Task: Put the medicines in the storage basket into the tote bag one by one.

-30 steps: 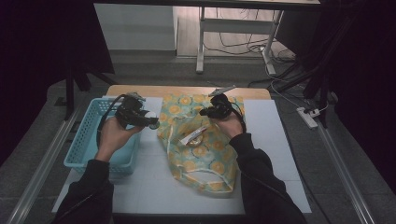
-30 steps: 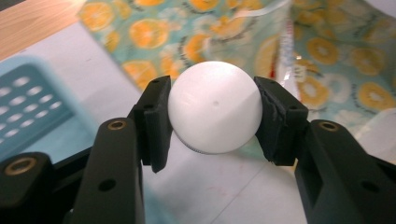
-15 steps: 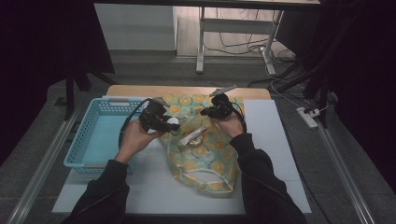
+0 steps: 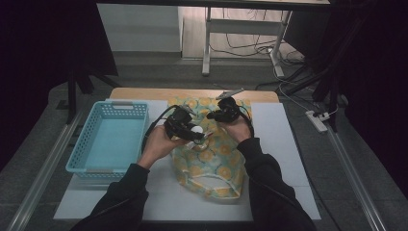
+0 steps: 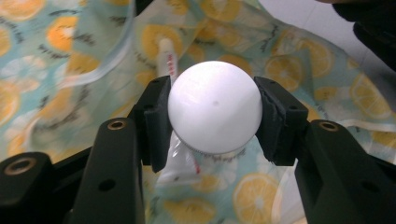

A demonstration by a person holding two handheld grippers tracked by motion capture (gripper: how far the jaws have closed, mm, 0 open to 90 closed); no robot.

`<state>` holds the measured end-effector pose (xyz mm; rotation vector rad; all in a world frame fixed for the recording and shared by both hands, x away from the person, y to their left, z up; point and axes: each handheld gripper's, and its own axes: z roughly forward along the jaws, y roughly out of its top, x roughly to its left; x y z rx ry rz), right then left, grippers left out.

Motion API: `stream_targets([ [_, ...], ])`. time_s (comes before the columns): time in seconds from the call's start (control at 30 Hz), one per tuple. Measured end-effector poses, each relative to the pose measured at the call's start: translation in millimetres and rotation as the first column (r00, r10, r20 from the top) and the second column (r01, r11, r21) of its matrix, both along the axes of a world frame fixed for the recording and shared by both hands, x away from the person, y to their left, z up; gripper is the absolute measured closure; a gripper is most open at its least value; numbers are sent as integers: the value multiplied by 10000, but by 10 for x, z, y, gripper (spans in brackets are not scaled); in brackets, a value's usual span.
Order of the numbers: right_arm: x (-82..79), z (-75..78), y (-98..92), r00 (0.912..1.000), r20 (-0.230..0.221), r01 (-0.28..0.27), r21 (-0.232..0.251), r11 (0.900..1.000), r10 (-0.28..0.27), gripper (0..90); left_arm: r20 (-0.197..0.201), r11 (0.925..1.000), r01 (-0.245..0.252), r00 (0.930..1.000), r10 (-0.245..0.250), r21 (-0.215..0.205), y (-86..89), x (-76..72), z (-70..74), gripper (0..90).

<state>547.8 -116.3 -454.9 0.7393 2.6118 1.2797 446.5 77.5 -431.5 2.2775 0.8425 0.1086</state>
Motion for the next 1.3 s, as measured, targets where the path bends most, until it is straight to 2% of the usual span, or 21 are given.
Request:
stream_targets([
  [0.23, 7, -13, -12, 10000, -6, 55, 5, 10000, -55, 900, 52, 9991, 346, 9994, -347, 226, -229, 62, -79, 506],
  [0.33, 6, -14, -15, 10000, -26, 87, 47, 10000, -87, 900, 32, 9990, 405, 9992, -405, 184, -305, 85, -120, 506],
  [0.53, 13, -2, -37, 10000, -4, 97, 39, 9999, -97, 900, 65, 9981, 464, 9989, -467, 398, -436, 159, -240, 505],
  [1.03, 16, -9, -55, 9999, 9, 112, -1, 9999, -112, 900, 129, 9981, 278, 9995, -285, 553, -589, 291, -514, 505],
  [1.23, 10, -26, -49, 10000, -1, 84, -11, 10000, -84, 900, 199, 9960, 239, 9995, -257, 864, -650, 311, -612, 503],
  [1.3, 10, -31, -51, 10000, 13, 65, -23, 10000, -65, 900, 325, 9960, 288, 9990, -316, 841, -658, 311, -628, 502],
])
